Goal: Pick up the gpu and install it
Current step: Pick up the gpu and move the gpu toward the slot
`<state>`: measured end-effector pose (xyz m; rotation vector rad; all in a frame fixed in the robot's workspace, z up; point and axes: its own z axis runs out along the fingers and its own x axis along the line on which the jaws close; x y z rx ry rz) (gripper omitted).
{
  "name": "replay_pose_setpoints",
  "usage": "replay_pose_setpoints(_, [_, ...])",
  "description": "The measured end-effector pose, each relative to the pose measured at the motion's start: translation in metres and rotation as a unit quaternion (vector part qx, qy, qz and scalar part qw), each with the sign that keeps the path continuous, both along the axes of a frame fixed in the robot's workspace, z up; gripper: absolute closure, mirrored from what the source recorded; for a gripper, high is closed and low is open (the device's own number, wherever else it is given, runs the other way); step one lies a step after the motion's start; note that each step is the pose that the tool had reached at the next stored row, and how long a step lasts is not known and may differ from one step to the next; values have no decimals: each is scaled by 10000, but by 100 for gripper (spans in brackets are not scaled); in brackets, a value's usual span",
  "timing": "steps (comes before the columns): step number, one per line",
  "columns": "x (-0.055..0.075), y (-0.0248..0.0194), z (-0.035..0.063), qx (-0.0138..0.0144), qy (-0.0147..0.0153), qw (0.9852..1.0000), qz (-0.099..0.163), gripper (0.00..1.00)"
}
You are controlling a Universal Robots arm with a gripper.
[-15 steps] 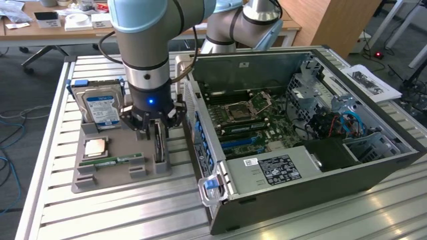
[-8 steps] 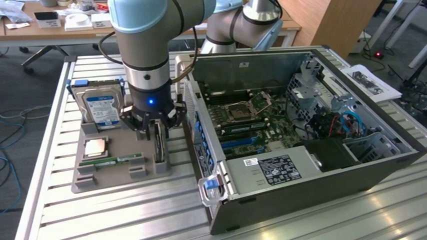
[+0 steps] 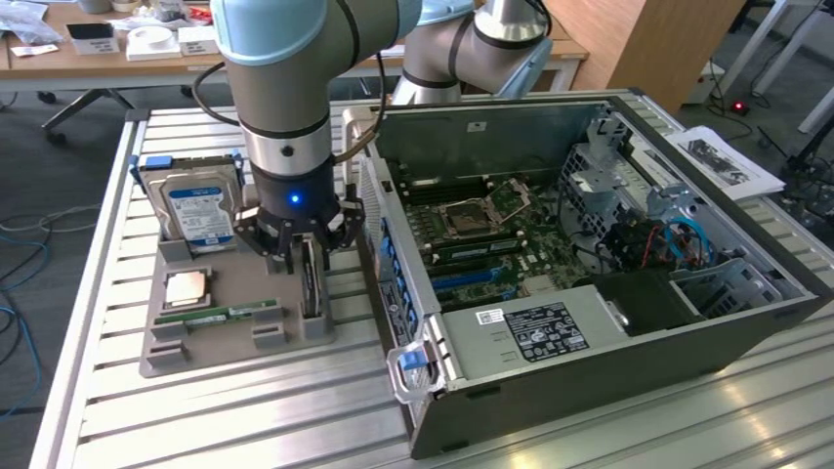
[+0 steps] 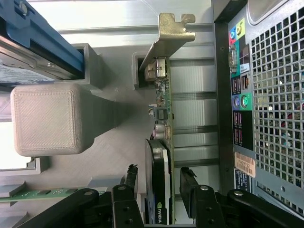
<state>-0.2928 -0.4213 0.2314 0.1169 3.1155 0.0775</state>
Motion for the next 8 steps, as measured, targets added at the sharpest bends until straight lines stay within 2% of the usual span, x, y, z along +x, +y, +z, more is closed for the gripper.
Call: replay_pose_setpoints(8, [0, 0, -7, 0, 0, 10000, 0, 51])
